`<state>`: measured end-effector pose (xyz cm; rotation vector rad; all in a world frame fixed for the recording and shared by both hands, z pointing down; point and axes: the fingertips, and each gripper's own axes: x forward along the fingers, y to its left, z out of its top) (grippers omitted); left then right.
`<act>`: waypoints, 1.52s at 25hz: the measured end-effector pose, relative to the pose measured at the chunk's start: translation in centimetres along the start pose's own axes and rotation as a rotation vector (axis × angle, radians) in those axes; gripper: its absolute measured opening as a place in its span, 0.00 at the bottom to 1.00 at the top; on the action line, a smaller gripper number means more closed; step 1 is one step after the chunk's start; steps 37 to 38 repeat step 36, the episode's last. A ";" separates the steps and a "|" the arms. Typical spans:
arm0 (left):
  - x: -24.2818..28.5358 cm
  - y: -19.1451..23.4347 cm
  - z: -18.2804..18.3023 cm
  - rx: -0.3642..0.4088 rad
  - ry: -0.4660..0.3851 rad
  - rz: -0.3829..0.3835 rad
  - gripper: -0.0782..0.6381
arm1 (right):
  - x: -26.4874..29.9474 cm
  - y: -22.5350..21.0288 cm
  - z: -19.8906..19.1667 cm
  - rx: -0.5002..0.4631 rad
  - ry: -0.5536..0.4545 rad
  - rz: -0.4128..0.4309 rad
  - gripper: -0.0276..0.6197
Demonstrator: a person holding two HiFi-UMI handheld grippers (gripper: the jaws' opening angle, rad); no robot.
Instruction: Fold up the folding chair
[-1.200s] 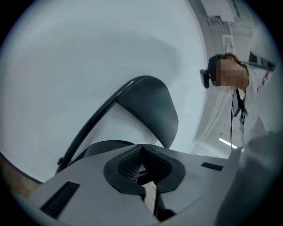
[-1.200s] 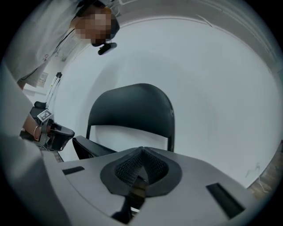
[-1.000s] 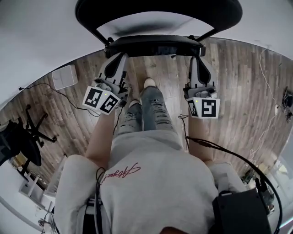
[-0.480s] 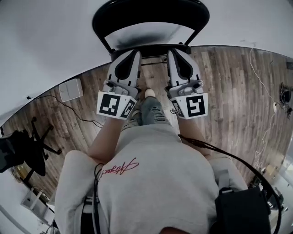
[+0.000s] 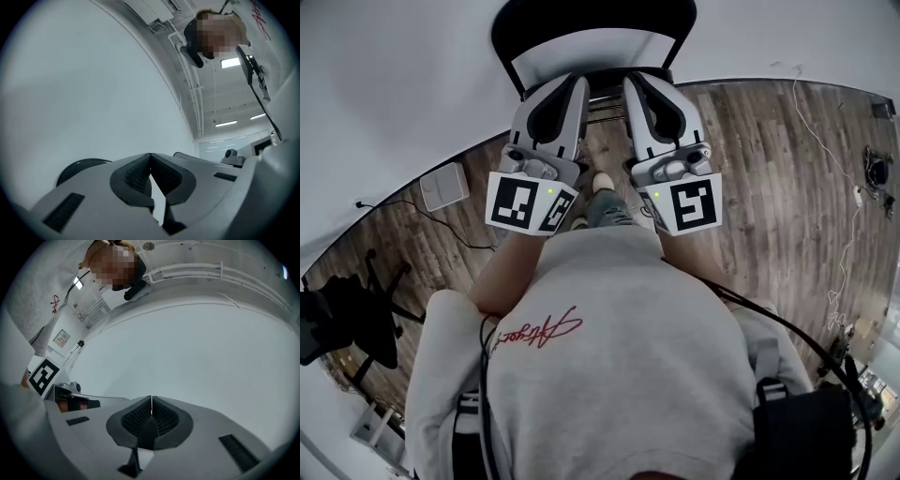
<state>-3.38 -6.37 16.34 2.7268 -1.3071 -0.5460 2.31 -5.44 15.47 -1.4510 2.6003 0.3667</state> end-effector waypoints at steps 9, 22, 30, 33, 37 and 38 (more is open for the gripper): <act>-3.4 -1.7 0.9 0.047 0.011 -0.044 0.13 | -2.1 2.2 2.5 -0.061 -0.015 -0.025 0.07; -4.3 -3.4 1.7 0.088 0.012 -0.089 0.13 | -3.8 3.2 2.7 -0.058 0.005 -0.020 0.07; -4.1 -4.1 1.5 0.088 0.008 -0.098 0.13 | -4.2 2.9 2.8 -0.060 0.001 -0.023 0.07; -3.8 -4.0 1.6 0.088 0.003 -0.095 0.13 | -4.1 2.6 2.8 -0.066 0.002 -0.027 0.07; -3.7 -3.9 1.5 0.070 0.004 -0.088 0.13 | -3.9 2.2 3.0 -0.081 -0.006 -0.041 0.07; -3.7 -3.9 1.5 0.070 0.004 -0.088 0.13 | -3.9 2.2 3.0 -0.081 -0.006 -0.041 0.07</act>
